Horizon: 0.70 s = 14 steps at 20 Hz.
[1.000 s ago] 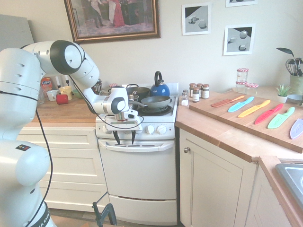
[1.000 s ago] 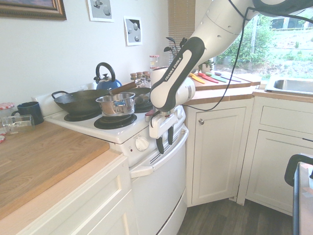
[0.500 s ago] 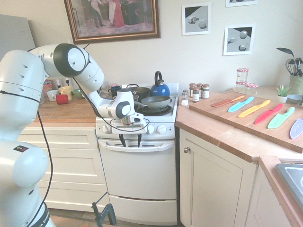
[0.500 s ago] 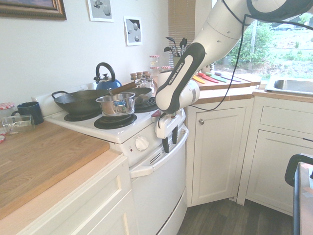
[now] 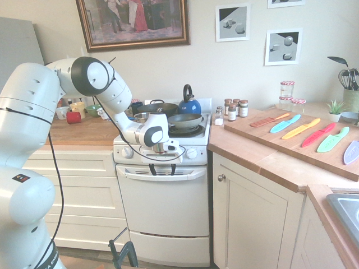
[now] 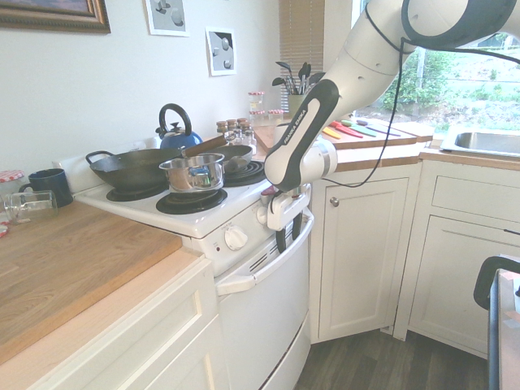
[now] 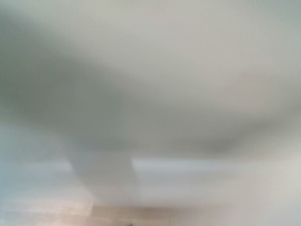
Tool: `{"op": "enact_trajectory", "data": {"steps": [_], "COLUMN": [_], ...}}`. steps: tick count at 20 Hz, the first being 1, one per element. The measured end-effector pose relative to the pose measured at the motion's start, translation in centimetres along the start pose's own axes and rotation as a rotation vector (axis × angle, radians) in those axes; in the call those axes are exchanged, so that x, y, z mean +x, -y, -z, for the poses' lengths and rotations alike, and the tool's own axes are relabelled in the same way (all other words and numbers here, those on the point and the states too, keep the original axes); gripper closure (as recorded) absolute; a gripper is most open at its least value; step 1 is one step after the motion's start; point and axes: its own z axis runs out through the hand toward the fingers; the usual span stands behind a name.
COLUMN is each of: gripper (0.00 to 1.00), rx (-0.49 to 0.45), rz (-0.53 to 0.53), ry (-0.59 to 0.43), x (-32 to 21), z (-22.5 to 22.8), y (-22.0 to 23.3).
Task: Open the oven
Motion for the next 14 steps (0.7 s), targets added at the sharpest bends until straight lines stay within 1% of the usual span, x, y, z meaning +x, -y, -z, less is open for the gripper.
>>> {"op": "enact_trajectory", "data": {"steps": [1,14], "gripper": [0.0,0.0], "rx": [0.002,0.002], "rz": [0.017,0.018], "ry": [-0.01,-0.011], "x": [0.57,0.6], "z": [-0.09,-0.09], "y": [-0.77,-0.8]}}
